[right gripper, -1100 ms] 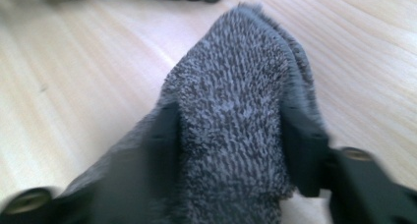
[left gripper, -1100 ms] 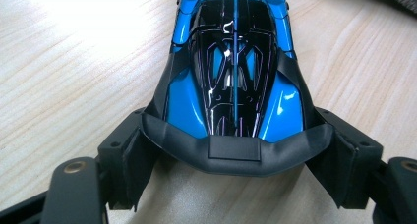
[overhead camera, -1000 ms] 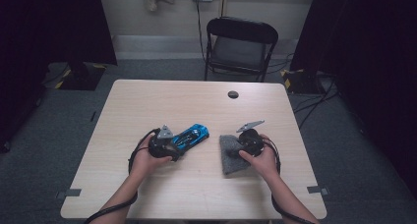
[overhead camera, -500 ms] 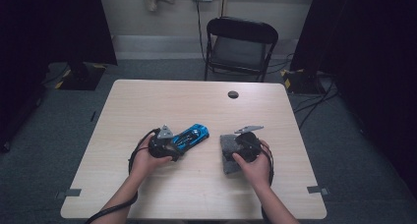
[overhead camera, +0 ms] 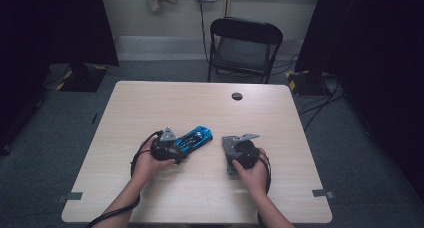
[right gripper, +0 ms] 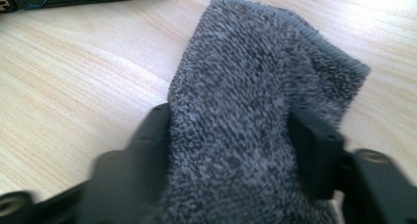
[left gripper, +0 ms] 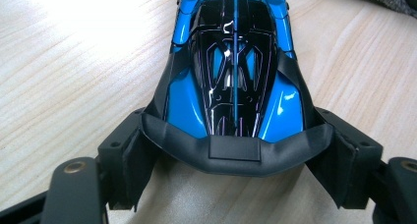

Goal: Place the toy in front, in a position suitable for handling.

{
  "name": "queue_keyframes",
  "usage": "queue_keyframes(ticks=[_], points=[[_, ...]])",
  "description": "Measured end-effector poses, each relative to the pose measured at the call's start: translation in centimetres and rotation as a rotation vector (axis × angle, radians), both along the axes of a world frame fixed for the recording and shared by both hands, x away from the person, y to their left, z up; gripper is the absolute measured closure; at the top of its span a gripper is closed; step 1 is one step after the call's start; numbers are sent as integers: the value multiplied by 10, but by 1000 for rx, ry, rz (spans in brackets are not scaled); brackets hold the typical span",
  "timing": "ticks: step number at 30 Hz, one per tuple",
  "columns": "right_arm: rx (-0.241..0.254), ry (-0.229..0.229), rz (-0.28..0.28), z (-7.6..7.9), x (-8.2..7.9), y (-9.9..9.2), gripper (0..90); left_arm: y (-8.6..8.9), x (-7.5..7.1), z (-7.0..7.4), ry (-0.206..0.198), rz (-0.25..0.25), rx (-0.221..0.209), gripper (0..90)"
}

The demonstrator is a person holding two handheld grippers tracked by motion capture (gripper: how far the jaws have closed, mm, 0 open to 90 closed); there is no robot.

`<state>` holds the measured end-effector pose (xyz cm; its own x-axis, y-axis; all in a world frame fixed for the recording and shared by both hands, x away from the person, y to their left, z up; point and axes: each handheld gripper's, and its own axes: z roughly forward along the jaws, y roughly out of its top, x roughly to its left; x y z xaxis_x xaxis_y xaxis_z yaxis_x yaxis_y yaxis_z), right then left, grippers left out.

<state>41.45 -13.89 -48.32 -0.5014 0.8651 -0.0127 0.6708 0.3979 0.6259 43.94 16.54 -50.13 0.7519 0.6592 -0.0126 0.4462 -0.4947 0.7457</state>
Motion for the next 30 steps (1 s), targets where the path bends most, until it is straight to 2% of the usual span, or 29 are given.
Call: queue_keyframes(ticks=[2, 4, 9, 14, 22, 30], points=[[-2, 7, -3, 1, 2, -4, 535, 0, 0, 0, 0, -2, 2, 245], [-2, 14, 3, 2, 5, -7, 590, 0, 0, 0, 0, -2, 2, 245], [-19, 28, 35, 4, 8, -9, 654, 0, 0, 0, 0, -2, 2, 245], [-27, 39, 73, 6, 12, -11, 669, 0, 0, 0, 0, -2, 2, 245], [18, 42, 102, 21, 19, -13, 674, 0, 0, 0, 0, -1, 1, 245], [62, 22, 155, 41, 29, 3, 672, 0, 0, 0, 0, -1, 1, 244]])
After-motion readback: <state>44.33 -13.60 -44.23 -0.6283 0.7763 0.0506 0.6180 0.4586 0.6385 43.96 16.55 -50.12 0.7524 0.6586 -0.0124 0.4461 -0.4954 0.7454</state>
